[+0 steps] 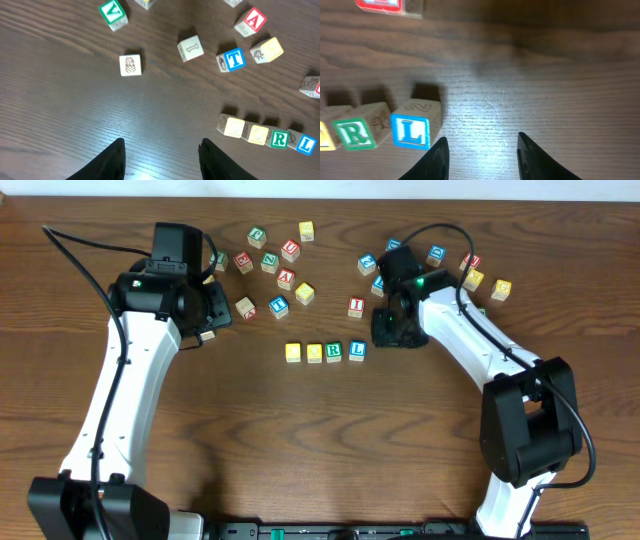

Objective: Spell out CORL

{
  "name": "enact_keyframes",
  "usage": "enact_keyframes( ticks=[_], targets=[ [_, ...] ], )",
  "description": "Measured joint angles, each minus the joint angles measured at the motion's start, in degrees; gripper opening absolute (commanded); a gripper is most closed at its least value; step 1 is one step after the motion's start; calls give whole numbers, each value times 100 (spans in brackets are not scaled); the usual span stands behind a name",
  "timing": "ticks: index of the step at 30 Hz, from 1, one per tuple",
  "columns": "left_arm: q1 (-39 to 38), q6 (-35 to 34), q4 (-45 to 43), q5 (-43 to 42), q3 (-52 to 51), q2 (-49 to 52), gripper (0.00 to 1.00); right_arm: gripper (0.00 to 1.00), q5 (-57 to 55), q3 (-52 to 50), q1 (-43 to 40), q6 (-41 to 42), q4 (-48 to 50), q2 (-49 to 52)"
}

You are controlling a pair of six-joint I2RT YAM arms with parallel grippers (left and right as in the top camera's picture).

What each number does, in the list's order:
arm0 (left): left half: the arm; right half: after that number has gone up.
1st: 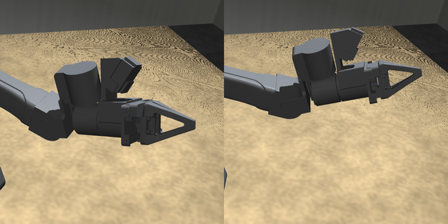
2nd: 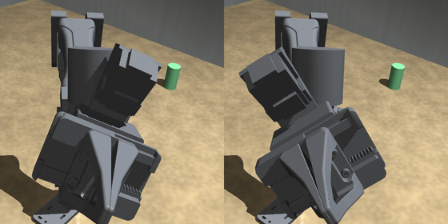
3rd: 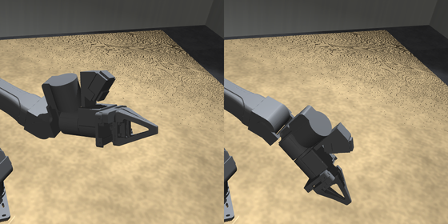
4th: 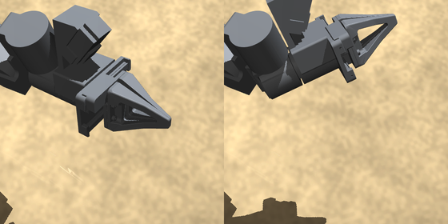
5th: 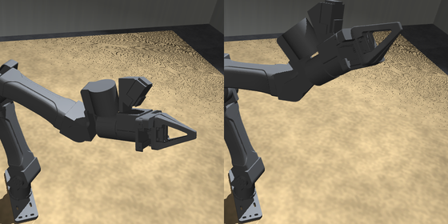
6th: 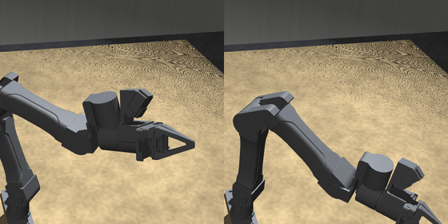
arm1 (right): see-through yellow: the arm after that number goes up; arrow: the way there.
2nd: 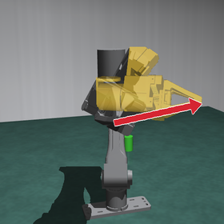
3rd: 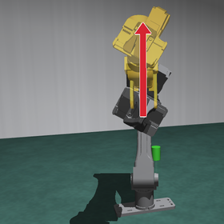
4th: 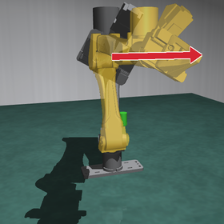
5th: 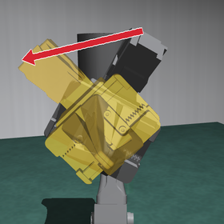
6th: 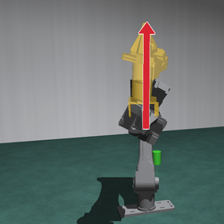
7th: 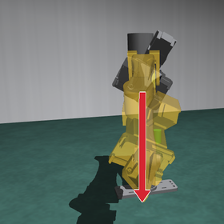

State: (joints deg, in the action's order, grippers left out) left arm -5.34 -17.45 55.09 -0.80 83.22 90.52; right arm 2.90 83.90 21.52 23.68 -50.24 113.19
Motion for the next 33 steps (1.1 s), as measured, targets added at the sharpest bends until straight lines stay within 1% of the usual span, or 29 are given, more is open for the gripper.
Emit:
enact_keyframes(
  ticks=[3,4,8,9,13,15,19,22,23,24,33],
  targets=[
    [-2,0,-7,-39,-63,103,45,36,35,-236,0,37,313,0],
    [-7,2,-20,-44,-81,155,42,36,39,-313,0,61,417,0],
    [-48,17,-24,-83,-118,398,37,35,61,-509,0,133,688,0],
    [-74,33,-24,-85,-118,479,34,35,79,-560,0,142,758,0],
    [-256,72,-37,-105,-127,837,30,34,188,-750,0,157,905,0],
    [-361,74,-52,-127,-129,966,26,34,243,-824,0,175,946,0],
    [-562,81,-177,-173,-131,1163,24,34,297,-925,4,216,1075,0],
    [-654,76,-267,-188,-133,1266,19,34,319,-1021,4,249,1252,0],
    [-680,72,-286,-188,-136,1307,19,35,323,-1054,4,264,1311,0],
    [-704,81,-293,-188,-136,1355,15,36,332,-1095,4,273,1373,0],
    [-938,81,-457,-190,-136,1808,12,36,356,-1143,4,286,1504,0]
  ],
)
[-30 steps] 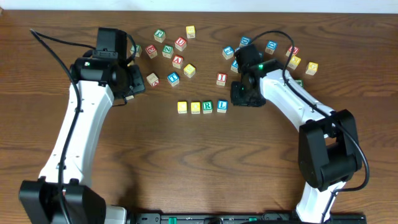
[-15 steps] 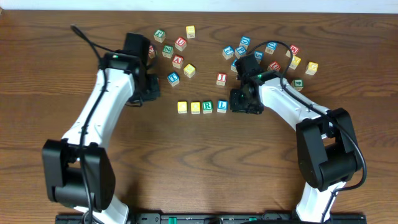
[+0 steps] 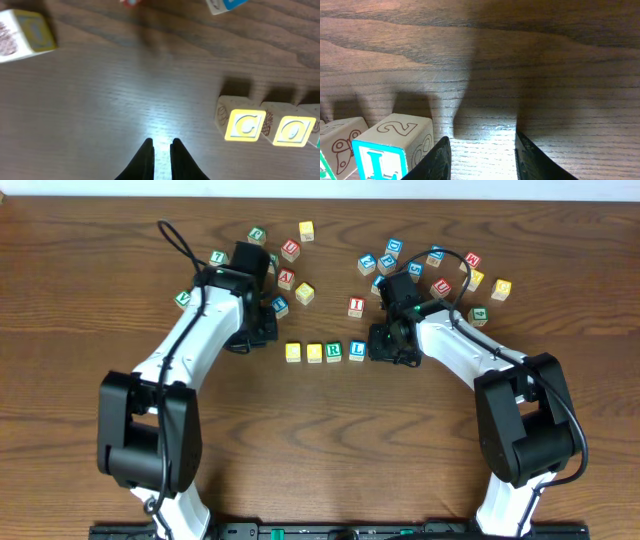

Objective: Spell out CORL

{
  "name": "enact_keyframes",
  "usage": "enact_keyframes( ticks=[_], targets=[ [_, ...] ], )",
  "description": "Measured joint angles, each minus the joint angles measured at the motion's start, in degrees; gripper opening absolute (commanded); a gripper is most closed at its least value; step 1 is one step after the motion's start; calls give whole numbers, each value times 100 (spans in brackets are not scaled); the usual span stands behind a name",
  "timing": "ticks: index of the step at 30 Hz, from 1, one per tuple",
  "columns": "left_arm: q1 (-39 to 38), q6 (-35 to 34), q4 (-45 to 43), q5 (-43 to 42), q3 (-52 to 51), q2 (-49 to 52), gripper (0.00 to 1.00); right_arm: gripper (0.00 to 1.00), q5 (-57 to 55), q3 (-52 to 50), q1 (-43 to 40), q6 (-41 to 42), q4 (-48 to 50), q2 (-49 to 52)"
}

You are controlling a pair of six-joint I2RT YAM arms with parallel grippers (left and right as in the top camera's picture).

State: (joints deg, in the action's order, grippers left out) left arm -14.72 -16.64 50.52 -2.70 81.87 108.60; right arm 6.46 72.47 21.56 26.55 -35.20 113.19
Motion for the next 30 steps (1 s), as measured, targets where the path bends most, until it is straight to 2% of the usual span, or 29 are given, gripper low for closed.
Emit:
enact_keyframes(
  ticks=[13,30],
  targets=[
    [-407,0,-382,0,-2,400,11,36,0,-2,72,0,13,0],
    [-420,4,-581,-326,-33,704,8,37,0,-7,74,0,15,0]
  ],
)
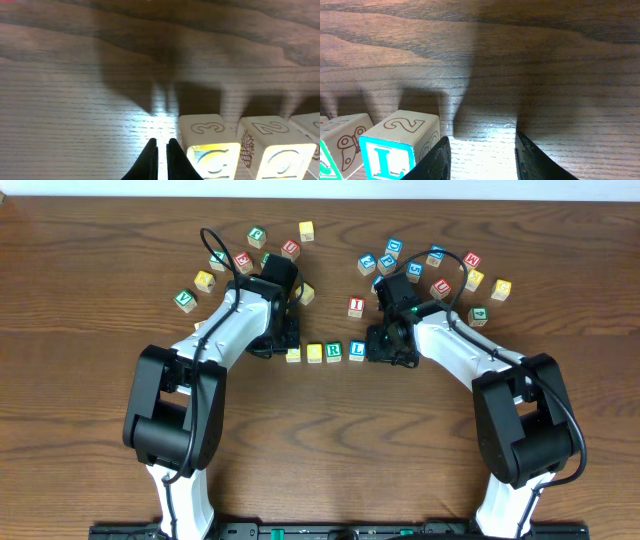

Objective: Spell out CORL

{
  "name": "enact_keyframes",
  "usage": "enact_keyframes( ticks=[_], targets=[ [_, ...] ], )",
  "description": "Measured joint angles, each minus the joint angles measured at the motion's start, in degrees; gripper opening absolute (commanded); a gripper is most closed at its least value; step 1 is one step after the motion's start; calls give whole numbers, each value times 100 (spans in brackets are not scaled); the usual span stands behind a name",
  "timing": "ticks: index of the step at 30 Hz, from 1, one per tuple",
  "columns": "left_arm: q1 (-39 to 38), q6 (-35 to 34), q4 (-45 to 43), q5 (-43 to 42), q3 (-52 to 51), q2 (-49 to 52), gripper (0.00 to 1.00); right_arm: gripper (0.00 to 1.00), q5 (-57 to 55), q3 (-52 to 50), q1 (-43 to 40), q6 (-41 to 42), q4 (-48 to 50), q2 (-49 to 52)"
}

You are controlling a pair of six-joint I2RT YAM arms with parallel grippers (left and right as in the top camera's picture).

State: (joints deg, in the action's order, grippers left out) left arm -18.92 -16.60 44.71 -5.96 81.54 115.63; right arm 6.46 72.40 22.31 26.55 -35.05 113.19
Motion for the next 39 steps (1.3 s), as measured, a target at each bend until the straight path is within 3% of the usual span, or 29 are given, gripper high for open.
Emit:
enact_keyframes(
  ticks=[39],
  targets=[
    [-446,-7,-170,-273,0,0,8,36,0,0,0,-2,2,0]
  ],
)
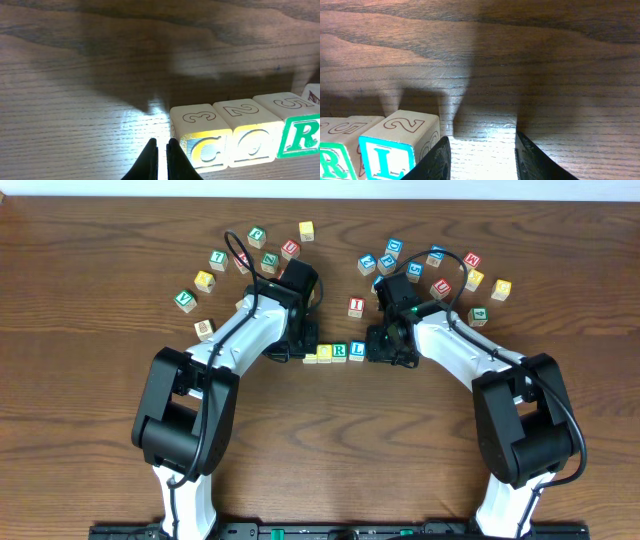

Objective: Spell out CORL

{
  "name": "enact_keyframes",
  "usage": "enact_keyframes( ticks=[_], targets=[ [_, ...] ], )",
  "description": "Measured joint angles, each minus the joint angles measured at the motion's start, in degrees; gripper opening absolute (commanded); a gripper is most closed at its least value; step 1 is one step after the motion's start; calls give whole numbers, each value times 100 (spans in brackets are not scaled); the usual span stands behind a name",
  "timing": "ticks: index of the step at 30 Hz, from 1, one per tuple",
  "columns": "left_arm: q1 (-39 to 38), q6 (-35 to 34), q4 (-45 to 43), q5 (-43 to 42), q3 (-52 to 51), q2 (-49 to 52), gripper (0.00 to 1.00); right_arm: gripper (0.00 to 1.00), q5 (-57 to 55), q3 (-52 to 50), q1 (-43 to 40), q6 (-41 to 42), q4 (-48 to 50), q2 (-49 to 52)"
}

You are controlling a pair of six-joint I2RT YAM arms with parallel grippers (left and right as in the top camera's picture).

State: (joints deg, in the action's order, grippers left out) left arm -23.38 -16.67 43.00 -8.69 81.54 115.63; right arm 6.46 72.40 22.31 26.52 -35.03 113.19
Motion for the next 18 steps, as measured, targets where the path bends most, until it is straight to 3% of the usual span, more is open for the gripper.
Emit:
enact_keyframes(
  ticks=[18],
  targets=[
    [-4,0,-22,0,0,0,8,40,155,240,-258,-1121,-111,0]
  ],
)
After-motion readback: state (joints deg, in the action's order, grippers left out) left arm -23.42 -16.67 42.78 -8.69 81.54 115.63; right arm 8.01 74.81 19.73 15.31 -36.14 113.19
